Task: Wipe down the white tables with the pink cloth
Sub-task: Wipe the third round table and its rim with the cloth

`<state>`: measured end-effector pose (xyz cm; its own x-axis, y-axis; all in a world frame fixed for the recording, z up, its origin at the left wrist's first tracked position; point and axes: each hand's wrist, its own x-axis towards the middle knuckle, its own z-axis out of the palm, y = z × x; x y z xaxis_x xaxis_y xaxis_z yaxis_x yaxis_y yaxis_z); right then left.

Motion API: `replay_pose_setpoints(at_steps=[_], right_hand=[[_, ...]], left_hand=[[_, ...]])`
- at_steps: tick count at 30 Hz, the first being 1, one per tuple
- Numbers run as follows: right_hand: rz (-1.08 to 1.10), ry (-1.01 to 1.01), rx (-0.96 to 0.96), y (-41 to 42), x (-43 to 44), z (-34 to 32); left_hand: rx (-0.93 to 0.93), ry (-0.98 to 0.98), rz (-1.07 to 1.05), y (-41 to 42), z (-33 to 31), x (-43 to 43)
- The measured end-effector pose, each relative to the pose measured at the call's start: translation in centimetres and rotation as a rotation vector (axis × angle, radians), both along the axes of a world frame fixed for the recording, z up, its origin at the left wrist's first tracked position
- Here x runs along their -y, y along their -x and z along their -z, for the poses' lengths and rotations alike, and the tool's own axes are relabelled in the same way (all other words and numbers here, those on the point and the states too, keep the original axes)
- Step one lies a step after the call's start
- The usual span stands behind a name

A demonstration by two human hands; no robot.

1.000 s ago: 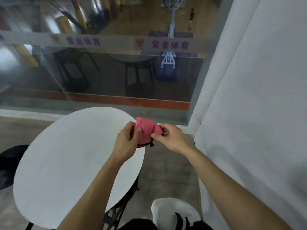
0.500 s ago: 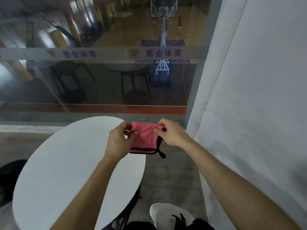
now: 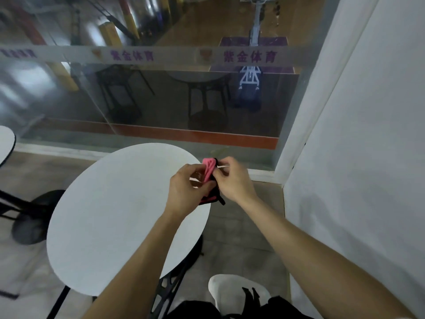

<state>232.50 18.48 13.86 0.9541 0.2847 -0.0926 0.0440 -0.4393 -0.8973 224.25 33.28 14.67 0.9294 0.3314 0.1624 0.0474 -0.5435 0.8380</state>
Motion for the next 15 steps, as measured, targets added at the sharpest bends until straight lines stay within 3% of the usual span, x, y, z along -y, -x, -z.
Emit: replay_pose_setpoints(at_steps=[3,9,12,15], right_hand=[[-0.058,-0.189,-0.143,1.1,0.4,2.1],[-0.046,-0.182,-0.241,4.2,0.3,7.5],[0.038,-0.189,-0.231,6.0,0.3,8.8],[0.126,-0.194,-0.169,8.0,0.0,9.1]], left_hand=[[-0.123,0.335,0.057,1.1,0.9,0.1],[-0.285,0.339,-0.061,3.6,4.5,-0.5],[-0.334,0.465,-0.237,5.0,6.1,-1.3],[-0.349,0.346,-0.292,6.4,6.9,-1.9]])
